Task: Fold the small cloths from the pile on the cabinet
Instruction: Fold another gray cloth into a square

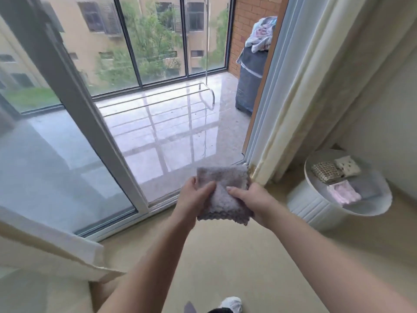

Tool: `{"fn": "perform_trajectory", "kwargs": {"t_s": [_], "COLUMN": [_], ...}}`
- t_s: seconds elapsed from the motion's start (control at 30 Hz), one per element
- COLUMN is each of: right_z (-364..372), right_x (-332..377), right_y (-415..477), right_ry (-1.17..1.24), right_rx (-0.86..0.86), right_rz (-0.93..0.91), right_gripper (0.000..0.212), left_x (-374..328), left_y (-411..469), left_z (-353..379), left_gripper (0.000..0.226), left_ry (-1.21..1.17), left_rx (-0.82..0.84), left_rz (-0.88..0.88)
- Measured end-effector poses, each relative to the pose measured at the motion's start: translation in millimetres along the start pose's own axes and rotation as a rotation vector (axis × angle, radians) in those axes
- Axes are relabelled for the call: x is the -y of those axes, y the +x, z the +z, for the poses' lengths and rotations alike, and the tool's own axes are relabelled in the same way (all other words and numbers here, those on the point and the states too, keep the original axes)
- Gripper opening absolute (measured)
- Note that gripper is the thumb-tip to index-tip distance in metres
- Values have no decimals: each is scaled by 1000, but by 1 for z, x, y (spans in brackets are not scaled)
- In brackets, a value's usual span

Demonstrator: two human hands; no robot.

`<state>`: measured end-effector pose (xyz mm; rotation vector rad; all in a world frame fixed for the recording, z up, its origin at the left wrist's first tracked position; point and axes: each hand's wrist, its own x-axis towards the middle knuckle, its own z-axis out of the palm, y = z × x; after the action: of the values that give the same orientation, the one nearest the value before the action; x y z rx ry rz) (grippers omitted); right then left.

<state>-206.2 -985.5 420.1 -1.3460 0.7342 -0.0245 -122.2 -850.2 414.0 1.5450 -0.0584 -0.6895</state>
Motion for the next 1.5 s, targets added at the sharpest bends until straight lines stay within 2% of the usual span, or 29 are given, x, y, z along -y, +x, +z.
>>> {"fn": "perform_trajectory", "kwargs": {"t_s": [0.13,0.3,0.43,0.57,0.67,0.8,0.93,1.1,1.17,1.27,1.4,1.5], "right_z": [-123,-259,-361,-458,-524,-589,-654,-748,-781,-829,-892,-935], "right_x": [14,24,29,37,42,42,35,40,43,28,-22,-65], "right_y": [19,40,57,64,85,125,179,240,259,291,329,356], "right_ry": [112,177,191,11,-59,-6,-66,-9,-44,-151,-318,-430], "right_rx": [-90,-38,-6,87,118,158,159,79,62,41,8,39], "right_rz": [17,130,94,123,96,135,203,250,259,311,473,583], "right_gripper": [42,30,25,12,14,12,24,19,7,6,18,11], "left_x": [-15,-12,11,30,32,43,65,79,85,105,154,201], "left_y": [34,66,82,86,91,118,166,231,253,279,302,316], "left_z": [113,236,332,428,492,558,621,706,738,783,842,882], "left_gripper": [29,39,35,10,9,7,31,43,36,9,8,13], "left_ry": [108,152,99,126,195,250,322,302,301,329,458,553], "left_rx": [132,248,239,86,18,-59,-128,-94,-81,-19,20,26], "left_rz": [43,46,27,12,39,-25,-5,-105,-146,-238,-338,-411]}}
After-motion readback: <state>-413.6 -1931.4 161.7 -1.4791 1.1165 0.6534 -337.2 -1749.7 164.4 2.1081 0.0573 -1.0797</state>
